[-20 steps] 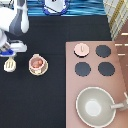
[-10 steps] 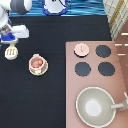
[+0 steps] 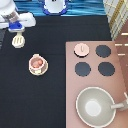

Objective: Take the lid off the pot, put the pot on the plate, and use the tool to push the pot to the front of the table.

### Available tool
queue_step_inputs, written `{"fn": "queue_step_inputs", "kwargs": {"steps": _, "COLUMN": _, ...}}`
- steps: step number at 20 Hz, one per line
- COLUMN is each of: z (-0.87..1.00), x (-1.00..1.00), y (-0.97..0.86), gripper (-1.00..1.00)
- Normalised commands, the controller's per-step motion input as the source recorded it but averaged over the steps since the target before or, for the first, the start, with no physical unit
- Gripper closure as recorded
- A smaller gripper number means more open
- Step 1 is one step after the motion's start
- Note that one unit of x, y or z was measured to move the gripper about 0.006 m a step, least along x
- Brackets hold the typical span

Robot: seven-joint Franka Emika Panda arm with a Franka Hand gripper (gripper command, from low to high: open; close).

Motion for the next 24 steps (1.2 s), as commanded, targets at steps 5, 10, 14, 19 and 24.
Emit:
{"fn": "queue_step_inputs", "kwargs": {"steps": 5, "z": -0.68, "x": -0.6, "y": 0.78, "gripper": 1.0}}
{"fn": "queue_step_inputs", "kwargs": {"steps": 10, "z": -0.77, "x": -0.63, "y": 0.22, "gripper": 1.0}}
{"fn": "queue_step_inputs", "kwargs": {"steps": 14, "z": -0.67, "x": -0.56, "y": -0.14, "gripper": 1.0}}
{"fn": "queue_step_inputs", "kwargs": {"steps": 19, "z": -0.49, "x": -0.03, "y": -0.15, "gripper": 1.0}}
{"fn": "queue_step_inputs", "kwargs": {"steps": 24, "z": -0.18, "x": 0.92, "y": 0.0, "gripper": 1.0}}
